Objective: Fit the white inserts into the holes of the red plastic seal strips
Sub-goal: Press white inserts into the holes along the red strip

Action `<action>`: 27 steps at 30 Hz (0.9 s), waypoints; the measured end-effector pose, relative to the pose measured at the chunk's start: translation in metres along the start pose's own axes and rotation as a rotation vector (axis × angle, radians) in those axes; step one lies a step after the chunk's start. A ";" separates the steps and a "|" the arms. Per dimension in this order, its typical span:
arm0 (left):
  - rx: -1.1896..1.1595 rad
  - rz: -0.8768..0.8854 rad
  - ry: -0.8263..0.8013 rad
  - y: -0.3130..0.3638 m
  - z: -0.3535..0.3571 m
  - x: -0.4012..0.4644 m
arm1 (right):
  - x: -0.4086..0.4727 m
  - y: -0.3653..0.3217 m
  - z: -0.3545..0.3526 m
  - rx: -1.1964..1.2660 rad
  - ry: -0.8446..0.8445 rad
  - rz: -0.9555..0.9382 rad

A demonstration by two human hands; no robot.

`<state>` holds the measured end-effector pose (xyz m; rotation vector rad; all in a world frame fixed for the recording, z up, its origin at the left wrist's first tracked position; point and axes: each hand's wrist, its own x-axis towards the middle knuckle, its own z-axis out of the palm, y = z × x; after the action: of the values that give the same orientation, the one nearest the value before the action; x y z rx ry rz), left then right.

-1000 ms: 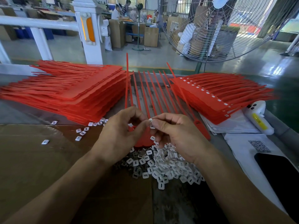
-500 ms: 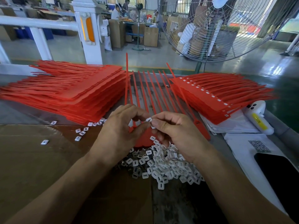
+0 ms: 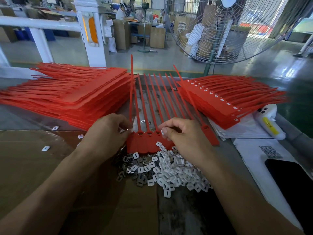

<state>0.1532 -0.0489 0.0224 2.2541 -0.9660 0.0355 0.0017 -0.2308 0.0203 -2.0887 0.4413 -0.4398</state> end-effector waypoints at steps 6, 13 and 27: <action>0.052 -0.043 -0.039 0.000 0.003 -0.001 | 0.001 0.001 0.001 -0.019 -0.008 0.002; 0.020 -0.080 -0.054 0.002 0.002 -0.002 | 0.000 0.000 0.003 -0.023 -0.022 0.016; 0.210 0.026 -0.035 0.010 -0.001 -0.006 | 0.000 -0.002 0.003 -0.113 -0.023 0.007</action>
<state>0.1427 -0.0493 0.0277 2.4397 -1.0527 0.1142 0.0034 -0.2271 0.0206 -2.1986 0.4693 -0.3950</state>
